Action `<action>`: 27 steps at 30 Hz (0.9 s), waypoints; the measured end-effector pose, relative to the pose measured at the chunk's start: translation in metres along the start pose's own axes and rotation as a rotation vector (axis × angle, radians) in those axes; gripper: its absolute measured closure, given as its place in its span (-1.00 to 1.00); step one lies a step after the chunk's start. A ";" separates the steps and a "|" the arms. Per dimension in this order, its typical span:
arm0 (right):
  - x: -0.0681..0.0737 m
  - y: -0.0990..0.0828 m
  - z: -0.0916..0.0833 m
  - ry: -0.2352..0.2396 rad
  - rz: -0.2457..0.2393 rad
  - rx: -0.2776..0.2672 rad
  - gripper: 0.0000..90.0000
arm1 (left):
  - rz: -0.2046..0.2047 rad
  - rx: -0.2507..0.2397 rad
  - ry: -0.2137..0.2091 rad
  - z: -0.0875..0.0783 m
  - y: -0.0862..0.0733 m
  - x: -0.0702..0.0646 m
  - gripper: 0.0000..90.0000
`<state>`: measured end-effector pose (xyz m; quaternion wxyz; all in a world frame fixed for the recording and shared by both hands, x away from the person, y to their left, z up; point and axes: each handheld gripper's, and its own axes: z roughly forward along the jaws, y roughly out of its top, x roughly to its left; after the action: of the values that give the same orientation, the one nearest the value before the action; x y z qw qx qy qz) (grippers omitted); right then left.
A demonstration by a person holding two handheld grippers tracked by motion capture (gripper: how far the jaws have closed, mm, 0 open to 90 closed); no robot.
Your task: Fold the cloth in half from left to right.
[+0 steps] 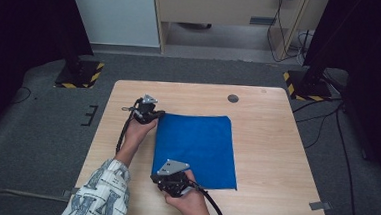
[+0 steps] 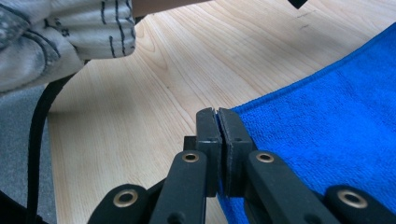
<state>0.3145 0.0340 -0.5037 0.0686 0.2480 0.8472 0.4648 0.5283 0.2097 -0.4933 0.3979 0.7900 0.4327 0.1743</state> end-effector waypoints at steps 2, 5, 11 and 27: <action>0.002 0.002 0.000 -0.003 -0.006 -0.002 0.96 | -0.017 -0.001 -0.004 -0.001 0.000 0.001 0.98; 0.005 0.003 -0.001 -0.003 -0.012 0.002 0.96 | 0.001 -0.001 -0.011 -0.003 0.001 -0.005 0.98; 0.005 0.006 -0.005 -0.011 -0.013 0.002 0.96 | 0.022 -0.021 -0.021 -0.008 0.009 -0.016 0.98; 0.016 0.020 -0.004 -0.031 -0.025 -0.015 0.96 | -0.018 -0.010 -0.004 -0.012 0.019 -0.001 0.98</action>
<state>0.3063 0.0481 -0.4832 0.0893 0.2437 0.8456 0.4664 0.5302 0.2090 -0.4708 0.4043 0.7844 0.4382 0.1710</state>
